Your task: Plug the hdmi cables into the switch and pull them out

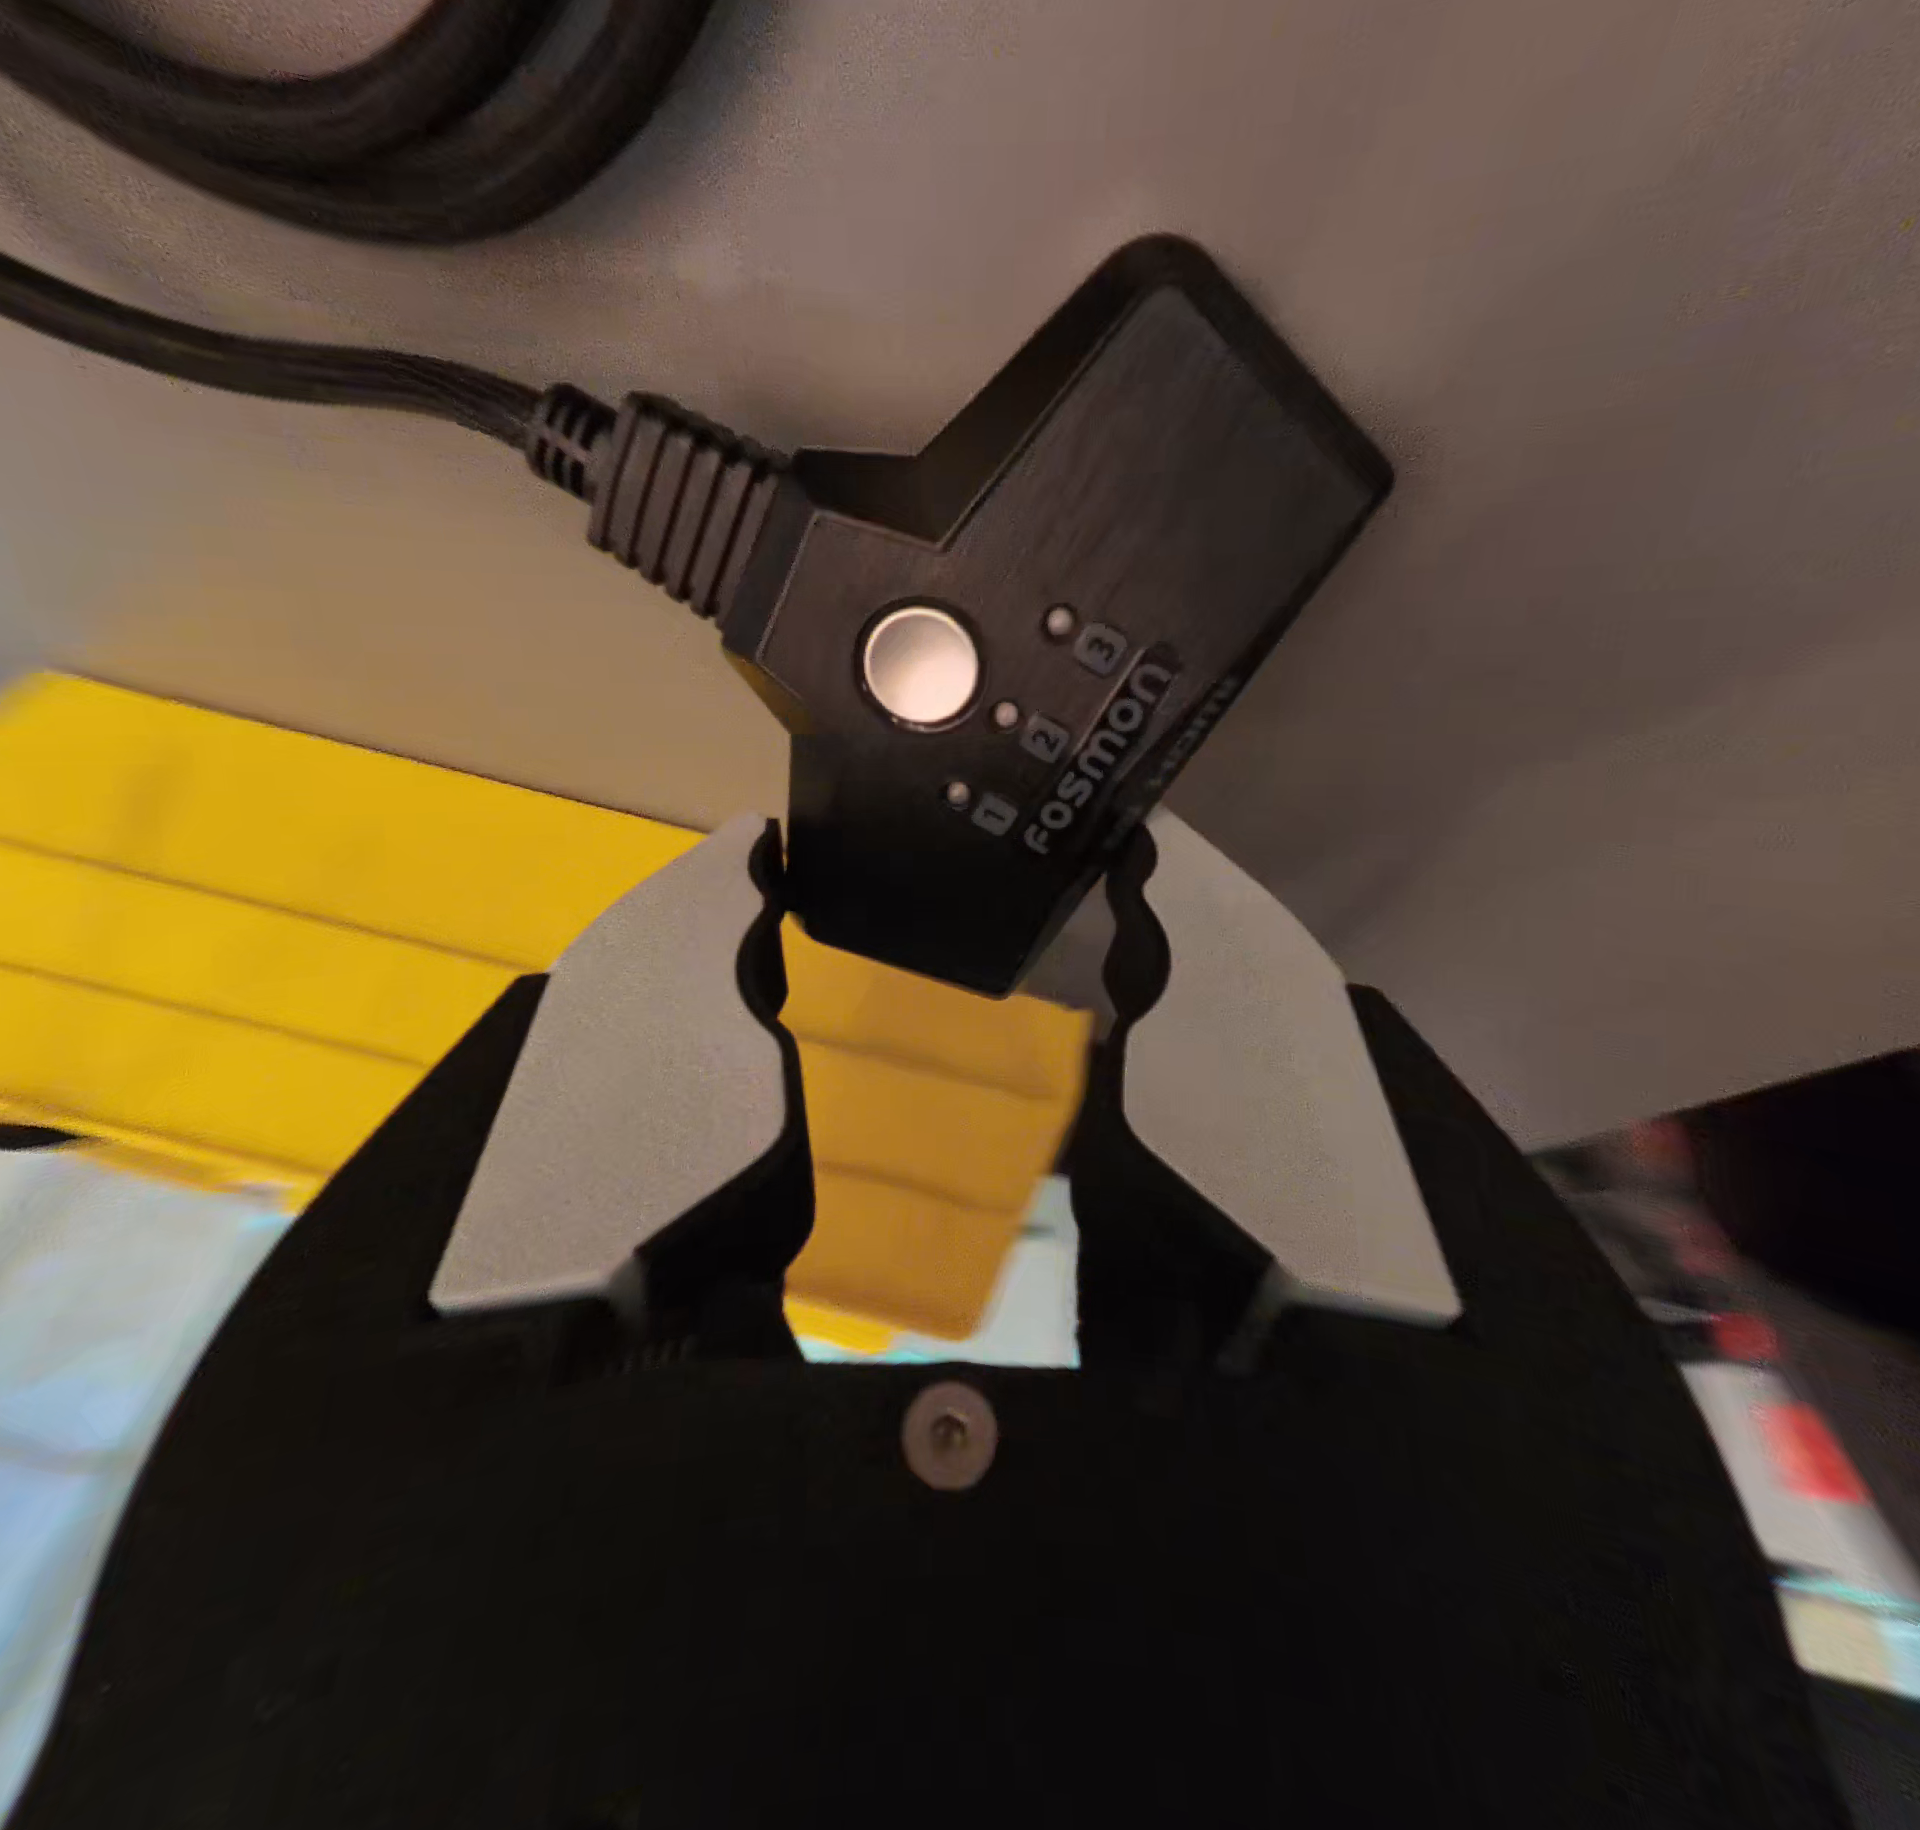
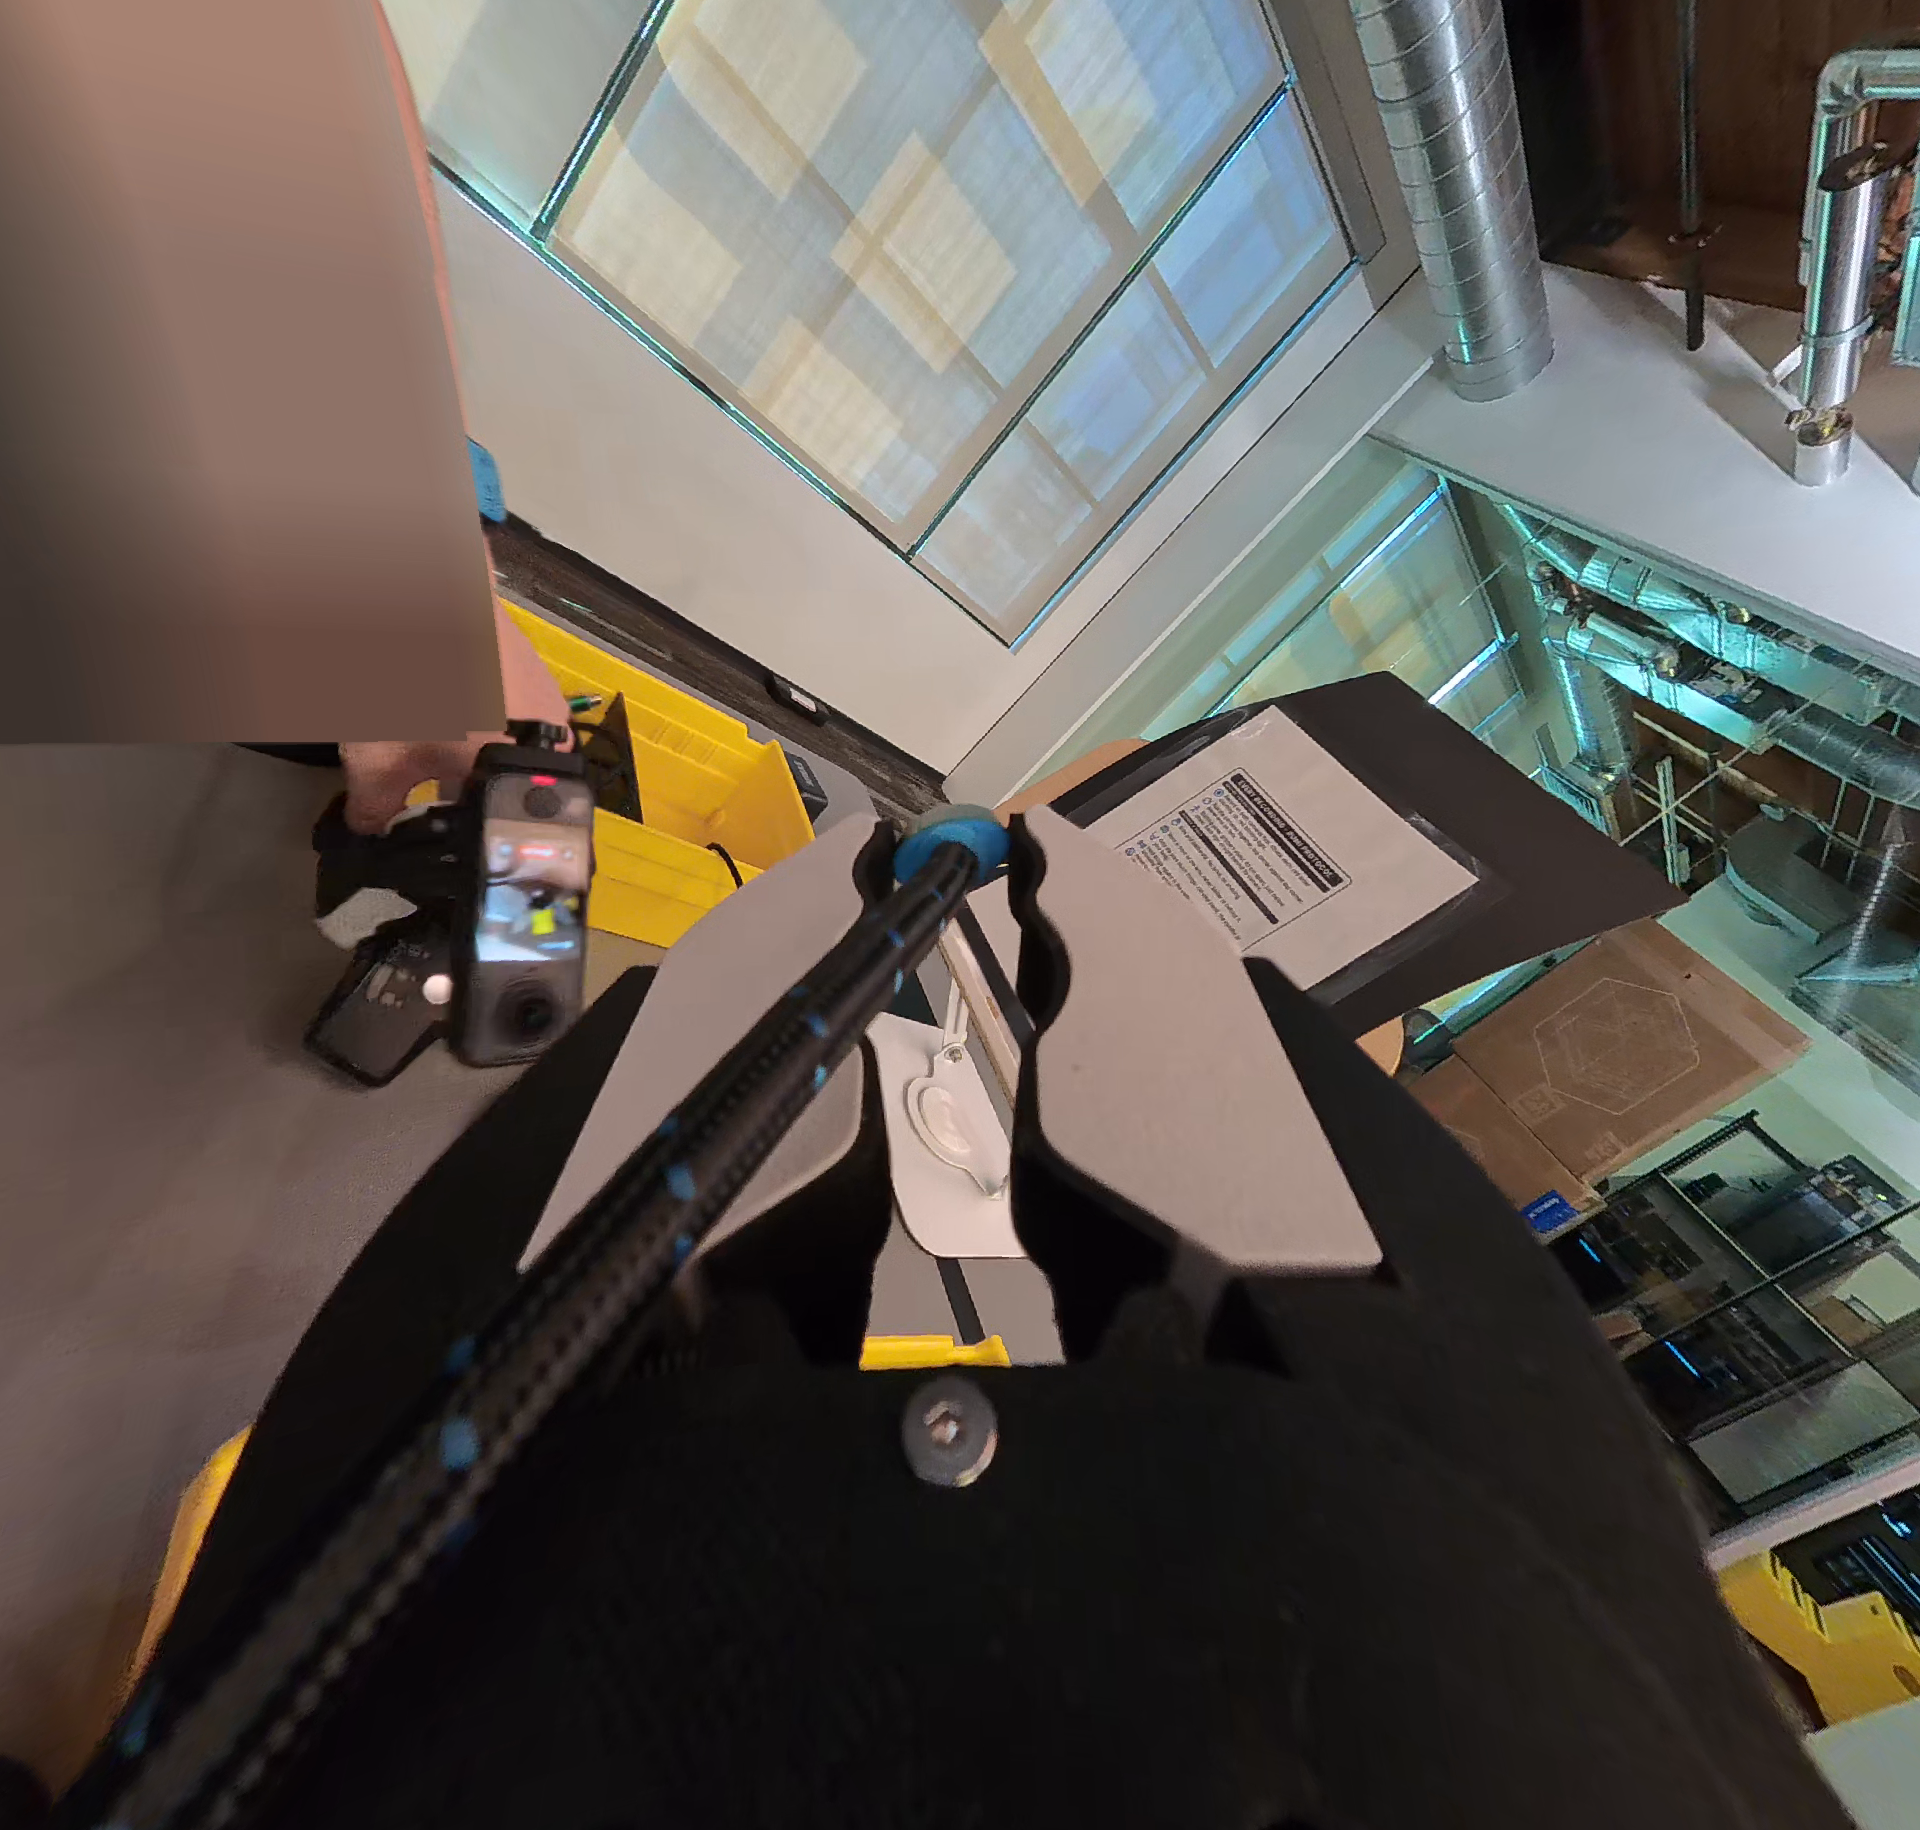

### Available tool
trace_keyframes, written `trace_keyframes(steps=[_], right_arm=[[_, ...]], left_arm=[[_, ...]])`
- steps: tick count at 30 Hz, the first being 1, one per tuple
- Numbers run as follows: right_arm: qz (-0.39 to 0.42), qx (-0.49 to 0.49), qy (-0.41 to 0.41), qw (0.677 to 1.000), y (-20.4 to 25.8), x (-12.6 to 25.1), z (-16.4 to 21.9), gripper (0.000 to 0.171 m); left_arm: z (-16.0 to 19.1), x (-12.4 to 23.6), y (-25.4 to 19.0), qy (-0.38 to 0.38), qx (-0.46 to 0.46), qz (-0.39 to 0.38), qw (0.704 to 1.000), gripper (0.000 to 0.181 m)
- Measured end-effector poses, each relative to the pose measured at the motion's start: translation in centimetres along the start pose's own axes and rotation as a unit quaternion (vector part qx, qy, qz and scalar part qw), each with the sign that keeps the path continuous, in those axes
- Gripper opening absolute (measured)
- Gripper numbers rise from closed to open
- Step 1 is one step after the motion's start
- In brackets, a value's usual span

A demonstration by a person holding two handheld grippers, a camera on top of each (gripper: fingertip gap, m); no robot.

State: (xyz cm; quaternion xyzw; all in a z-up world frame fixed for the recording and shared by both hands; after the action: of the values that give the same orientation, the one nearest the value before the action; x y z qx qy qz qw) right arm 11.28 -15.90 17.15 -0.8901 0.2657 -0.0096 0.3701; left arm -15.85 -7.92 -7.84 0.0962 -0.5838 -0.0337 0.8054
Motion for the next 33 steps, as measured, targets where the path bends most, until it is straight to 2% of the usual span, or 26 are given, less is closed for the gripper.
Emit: trace_keyframes(steps=[3, 5, 7, 9, 12, 14, 15, 17, 20, 22, 24, 26, 31, 33], right_arm=[[-0.004, 0.001, 0.005, 1.000, 0.2, -0.2, 0.0, 0.022], [-0.007, 0.006, 0.004, 1.000, 0.4, -0.3, -0.2, 0.022], [-0.011, 0.007, -0.003, 1.000, 0.6, -0.3, -0.5, 0.022], [-0.014, 0.009, -0.009, 1.000, 0.7, -0.3, -0.7, 0.022], [-0.014, 0.018, -0.015, 1.000, 0.8, -0.2, -1.0, 0.022], [-0.016, 0.020, -0.020, 0.999, 0.9, -0.1, -1.3, 0.022], [-0.016, 0.022, -0.023, 0.999, 1.0, -0.1, -1.4, 0.022], [-0.015, 0.025, -0.025, 0.999, 1.0, -0.1, -1.5, 0.022], [-0.016, 0.028, -0.025, 0.999, 1.1, -0.1, -1.6, 0.022], [-0.018, 0.026, -0.025, 0.999, 1.2, -0.1, -1.7, 0.022], [-0.019, 0.027, -0.021, 0.999, 1.3, -0.3, -1.6, 0.022], [-0.022, 0.027, -0.018, 0.999, 1.4, -0.5, -1.5, 0.022], [-0.031, 0.026, -0.009, 0.999, 1.6, -1.0, -1.1, 0.022], [-0.035, 0.025, -0.006, 0.999, 1.7, -1.2, -0.9, 0.022]], left_arm=[[-0.8, 0.8, -1.3, -0.060, 0.125, 0.086, 0.987, 0.055], [-1.4, 1.7, -2.1, -0.108, 0.139, 0.116, 0.978, 0.051], [-1.3, 2.1, -2.9, -0.139, 0.113, 0.108, 0.978, 0.050], [-0.6, 1.9, -3.5, -0.160, 0.067, 0.052, 0.984, 0.055], [0.7, 1.7, -4.3, -0.201, -0.018, -0.085, 0.976, 0.070], [1.3, 1.7, -5.0, -0.245, -0.061, -0.159, 0.954, 0.073], [1.5, 1.6, -5.4, -0.272, -0.072, -0.184, 0.942, 0.068], [1.8, 1.4, -5.7, -0.312, -0.078, -0.224, 0.920, 0.073], [2.1, 0.8, -5.3, -0.337, -0.082, -0.289, 0.892, 0.065], [2.2, -0.1, -4.8, -0.319, -0.085, -0.342, 0.880, 0.060], [2.0, -1.3, -4.8, -0.297, -0.106, -0.374, 0.872, 0.060], [1.7, -1.8, -4.9, -0.295, -0.125, -0.396, 0.861, 0.052], [0.7, -1.8, -4.5, -0.318, -0.106, -0.421, 0.843, 0.052], [0.1, -1.5, -4.8, -0.349, -0.112, -0.426, 0.827, 0.050]])
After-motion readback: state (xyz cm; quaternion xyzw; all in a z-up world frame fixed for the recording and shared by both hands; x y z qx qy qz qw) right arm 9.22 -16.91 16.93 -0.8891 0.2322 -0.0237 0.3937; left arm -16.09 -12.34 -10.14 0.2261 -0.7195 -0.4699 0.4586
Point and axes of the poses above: each gripper's, where its closed fingertips meet, x back along the fingers, z out of its underside, y = z × x across the jaws, the point moved 6 cm from there along x, back along the fingers, and after that the axes turned 5 degrees about -y, right-handed, at the moved point
